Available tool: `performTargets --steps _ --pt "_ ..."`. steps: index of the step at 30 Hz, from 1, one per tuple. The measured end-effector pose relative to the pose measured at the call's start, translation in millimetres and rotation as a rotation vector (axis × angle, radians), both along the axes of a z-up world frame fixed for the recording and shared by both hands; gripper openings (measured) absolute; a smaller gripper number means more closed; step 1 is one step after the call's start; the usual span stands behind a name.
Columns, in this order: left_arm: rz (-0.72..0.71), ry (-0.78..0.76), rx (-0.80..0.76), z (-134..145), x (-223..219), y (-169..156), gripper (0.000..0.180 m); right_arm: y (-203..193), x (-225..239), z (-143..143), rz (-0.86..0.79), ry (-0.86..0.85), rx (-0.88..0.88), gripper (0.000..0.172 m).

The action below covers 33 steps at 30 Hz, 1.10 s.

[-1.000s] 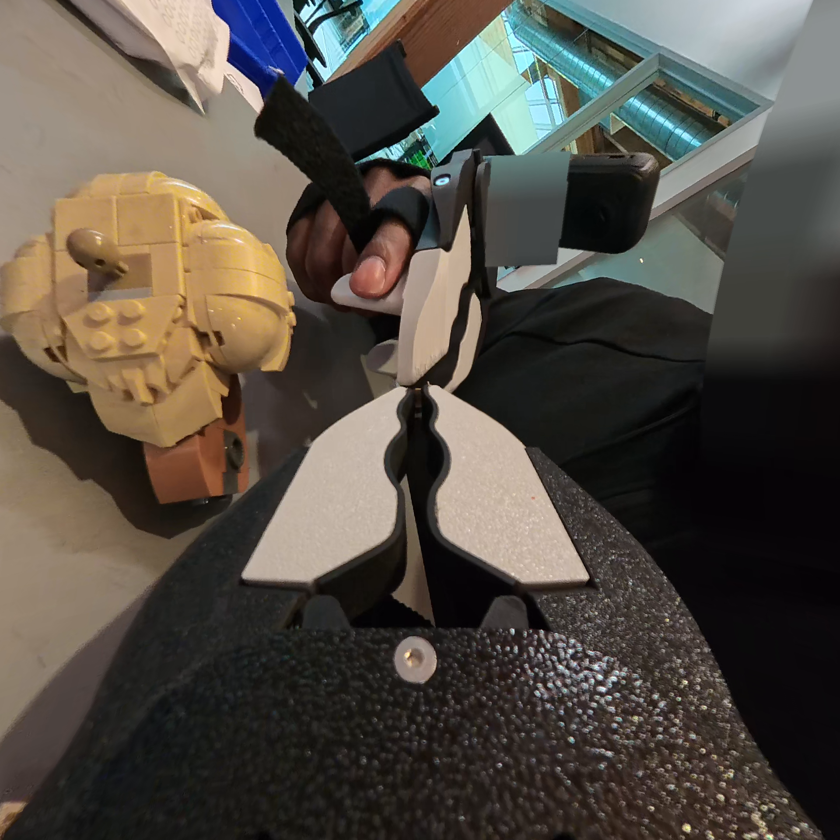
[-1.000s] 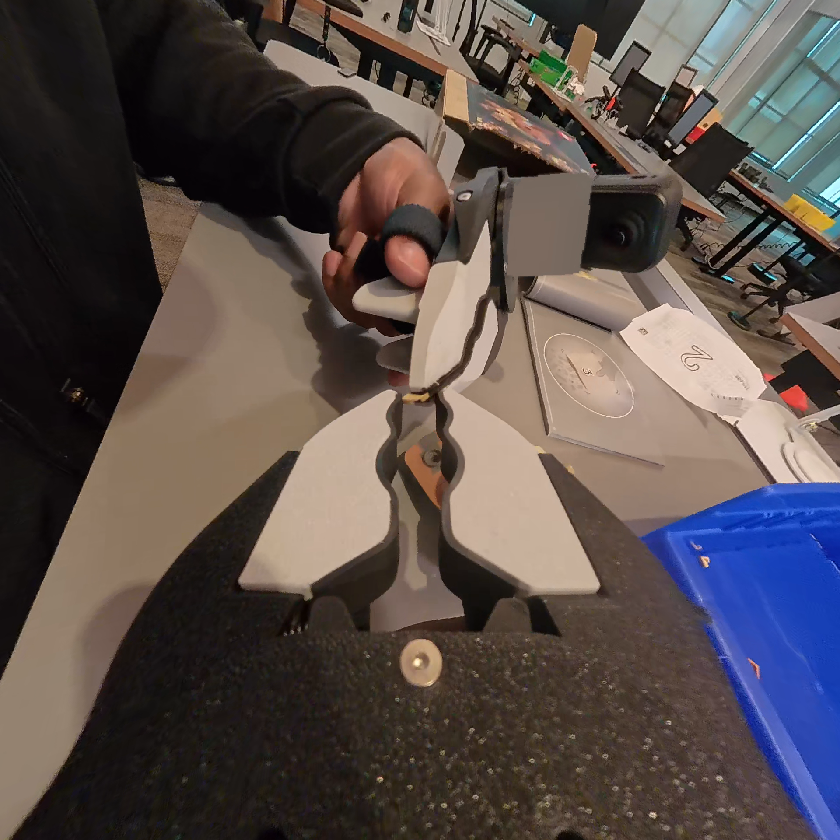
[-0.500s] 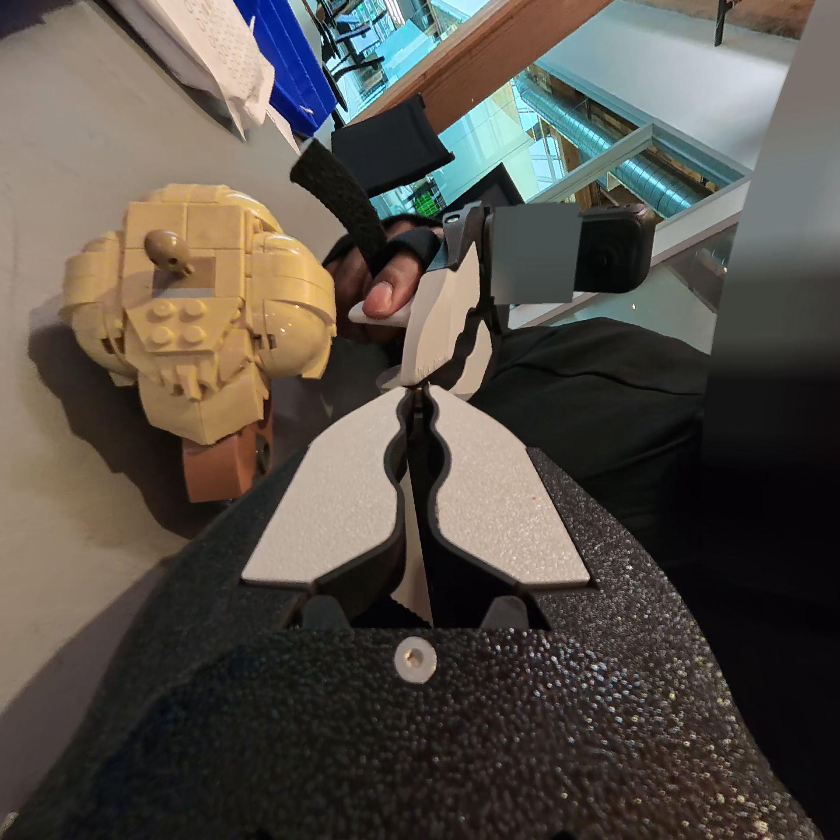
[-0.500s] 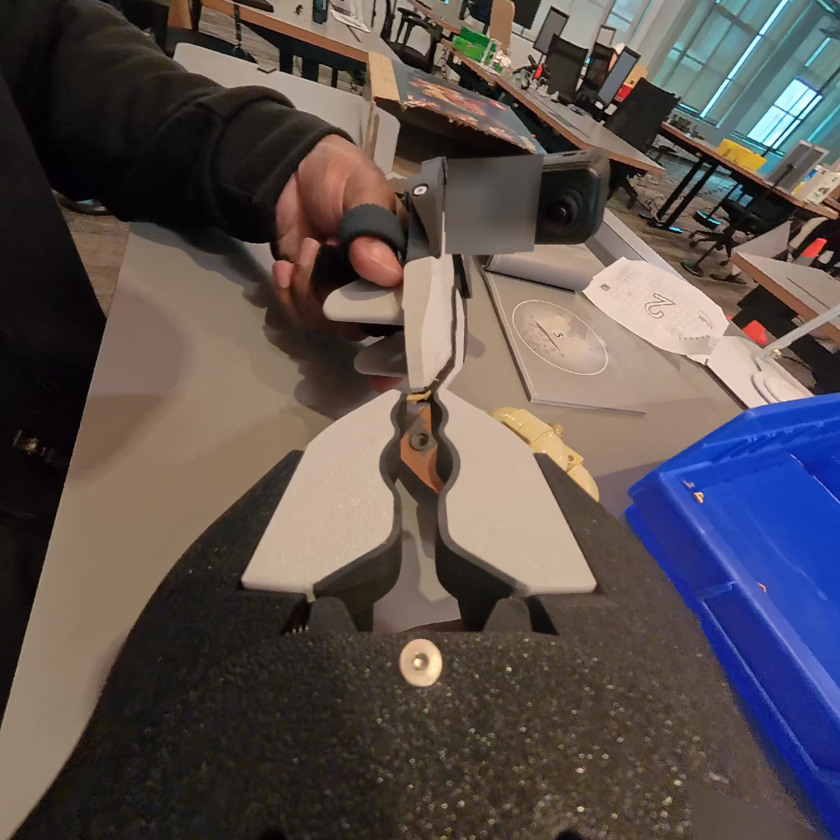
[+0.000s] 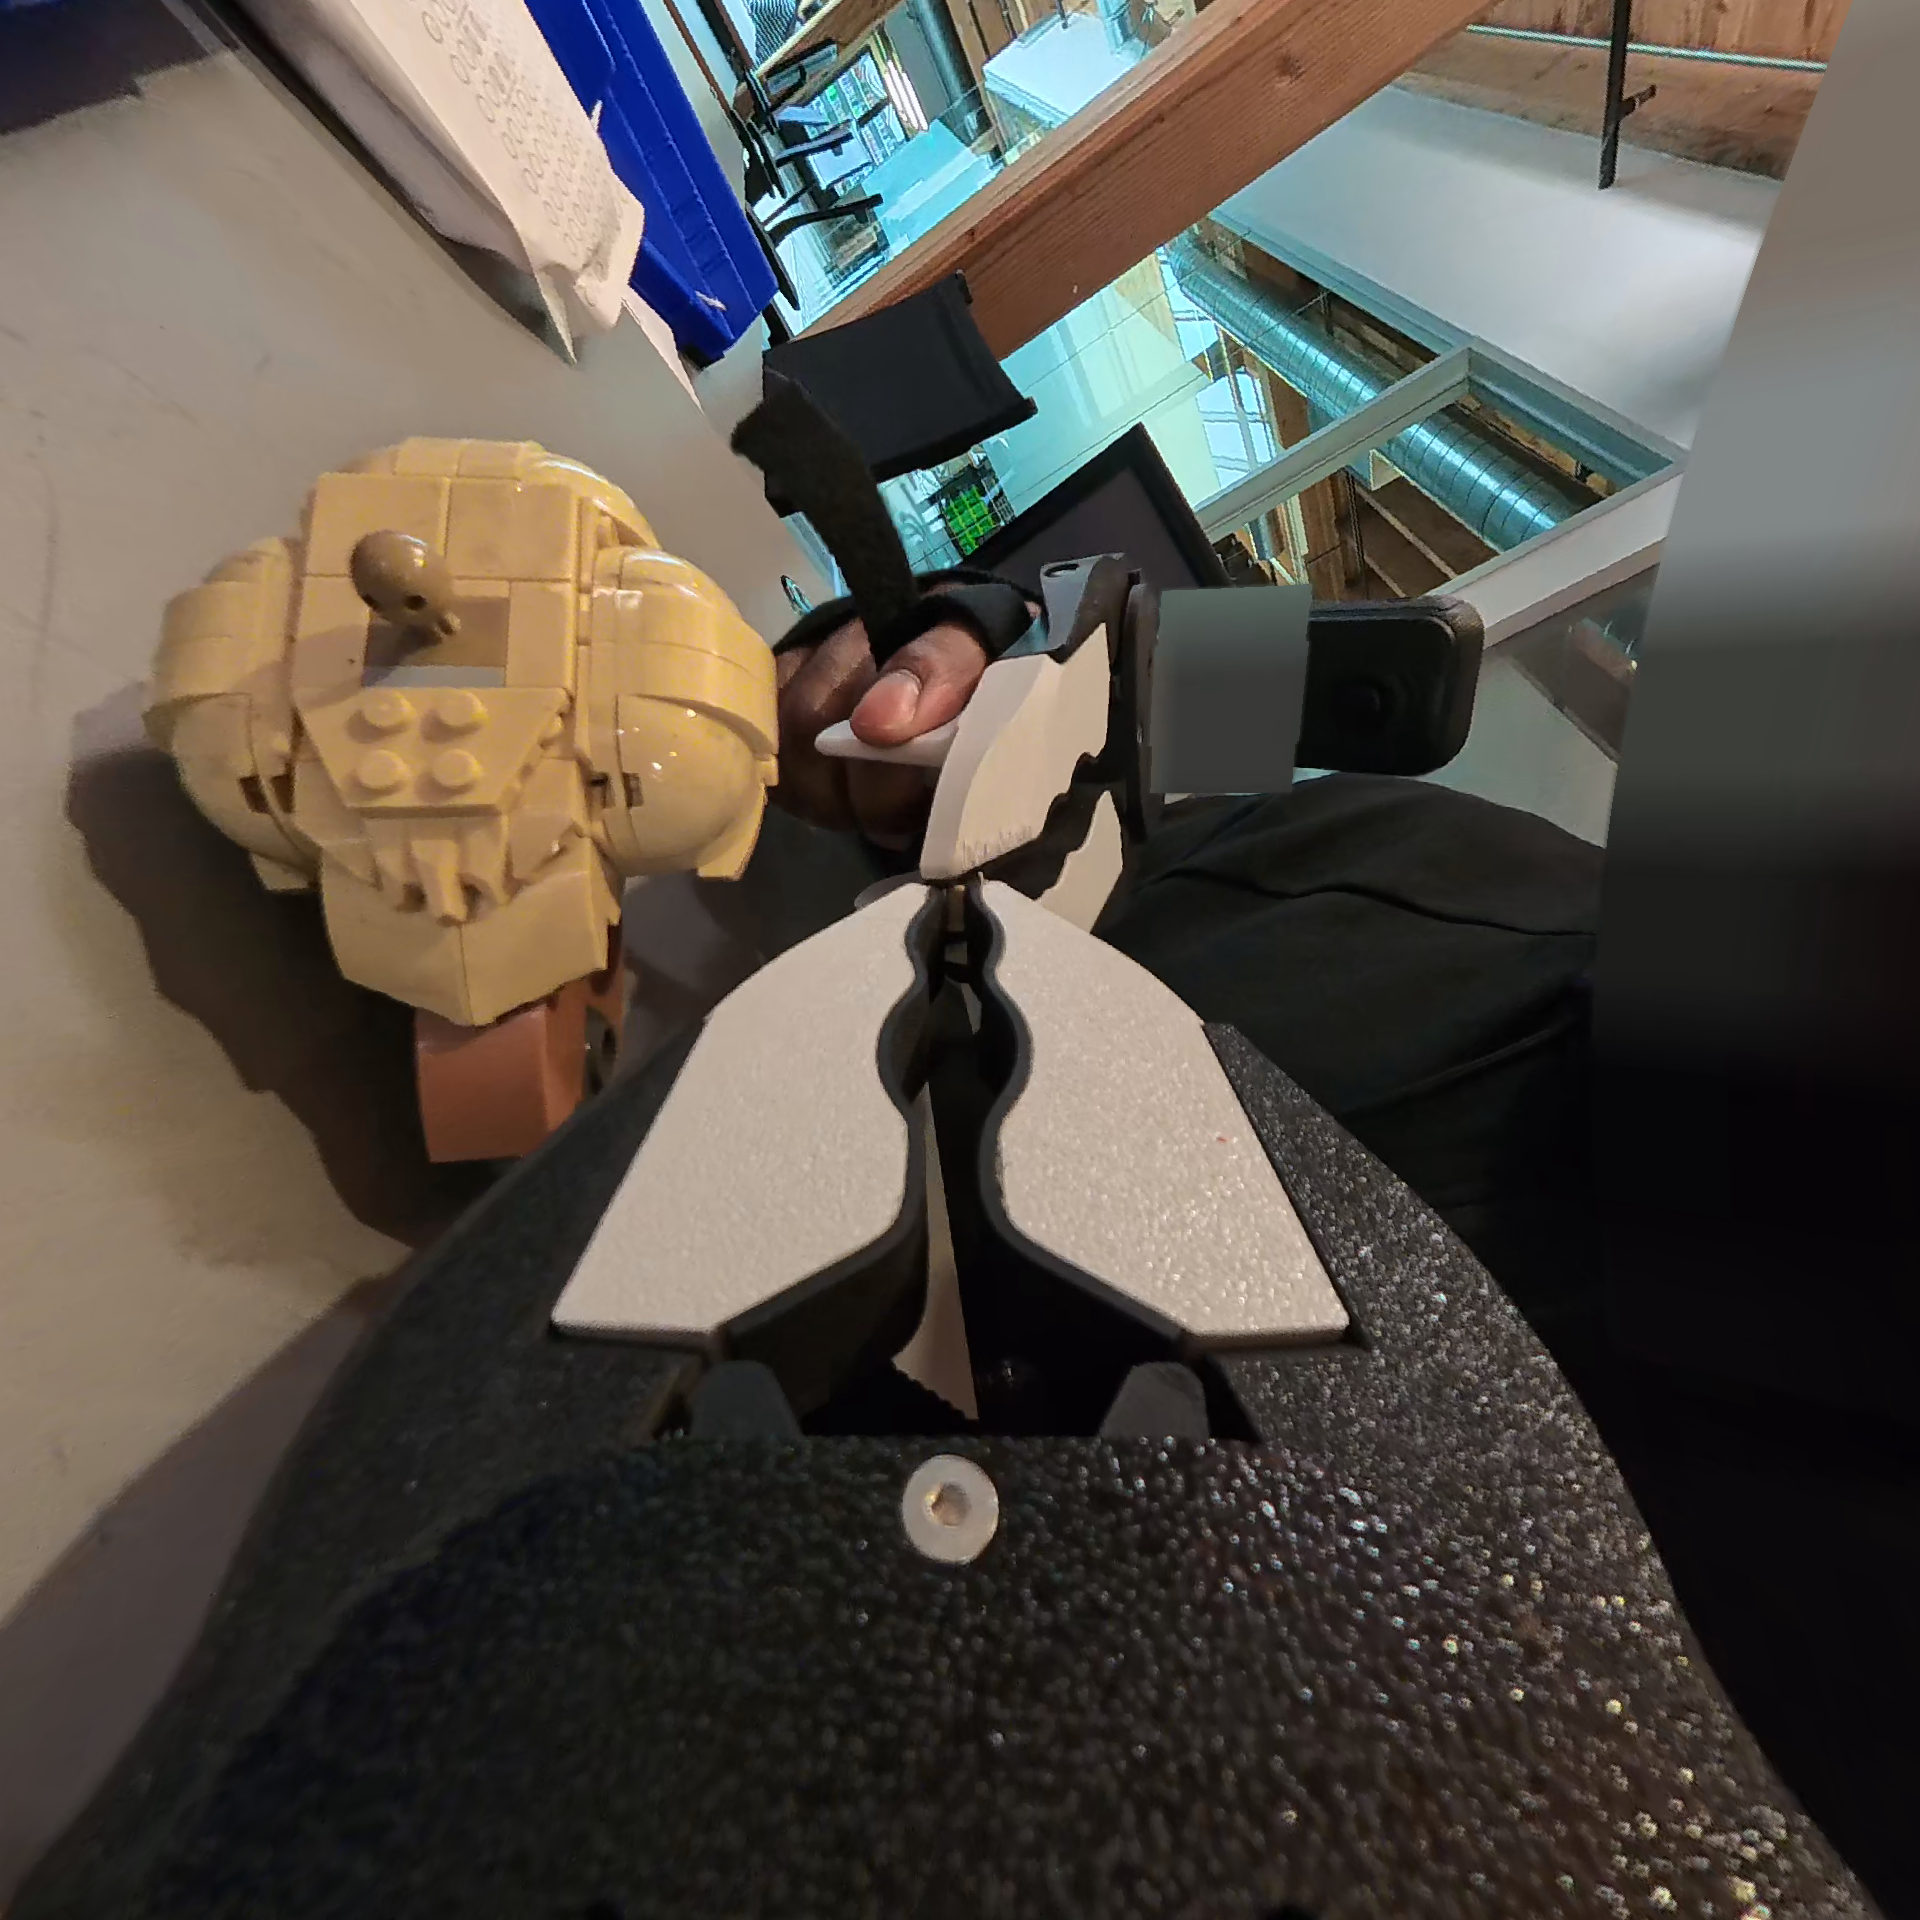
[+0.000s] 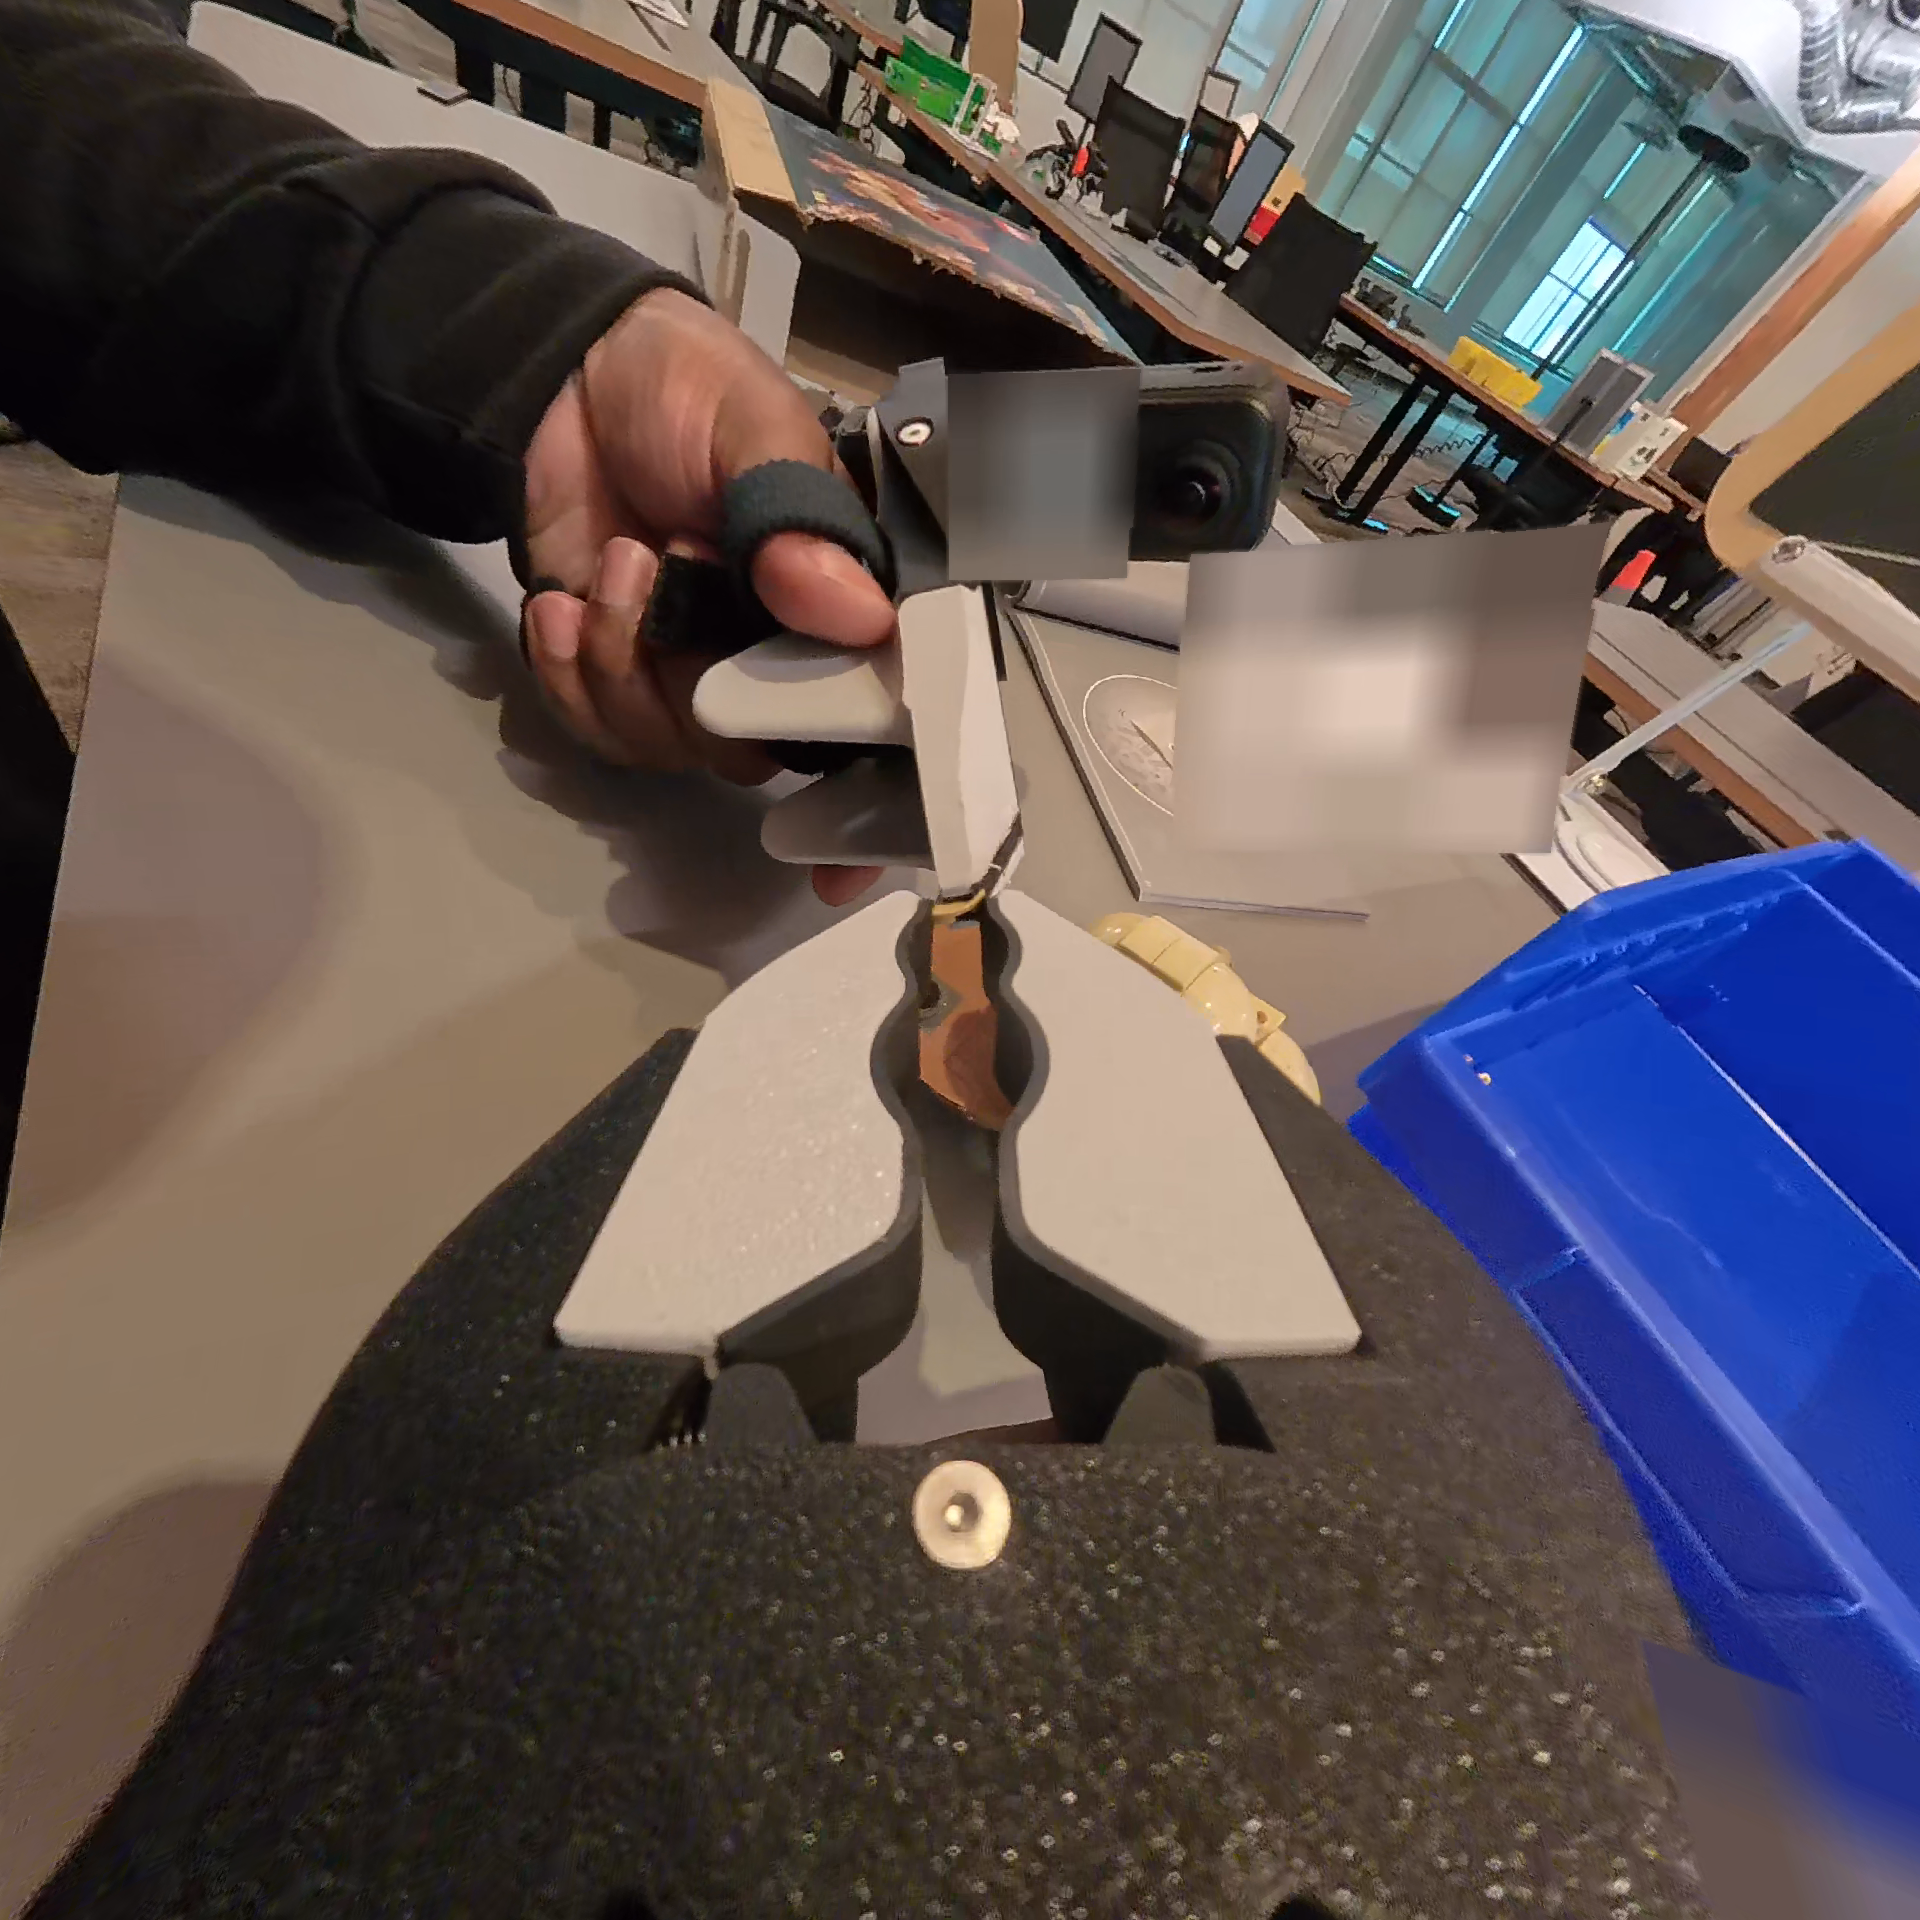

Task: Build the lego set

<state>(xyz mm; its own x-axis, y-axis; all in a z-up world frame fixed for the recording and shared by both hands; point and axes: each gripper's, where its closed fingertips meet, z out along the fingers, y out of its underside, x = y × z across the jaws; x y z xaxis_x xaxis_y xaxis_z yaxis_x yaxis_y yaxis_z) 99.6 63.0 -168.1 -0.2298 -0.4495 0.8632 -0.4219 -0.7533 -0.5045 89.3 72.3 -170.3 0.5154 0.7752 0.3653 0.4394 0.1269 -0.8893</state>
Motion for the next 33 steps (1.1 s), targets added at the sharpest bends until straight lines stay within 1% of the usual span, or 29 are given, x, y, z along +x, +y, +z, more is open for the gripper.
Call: performTargets --steps 8,24,27,33 --pt "0.000 -0.003 0.006 0 2 -1 0.003 -1 3 0 -0.028 0.078 -0.031 0.006" --pt "0.017 -0.011 0.012 2 1 2 0.003 1 5 2 -0.070 0.095 -0.018 0.004" --pt "0.036 -0.028 0.006 5 0 6 0.003 5 9 3 -0.109 0.120 -0.029 0.004" --pt "0.065 -0.033 0.002 6 2 7 0.004 15 18 1 -0.239 0.226 -0.114 0.004"
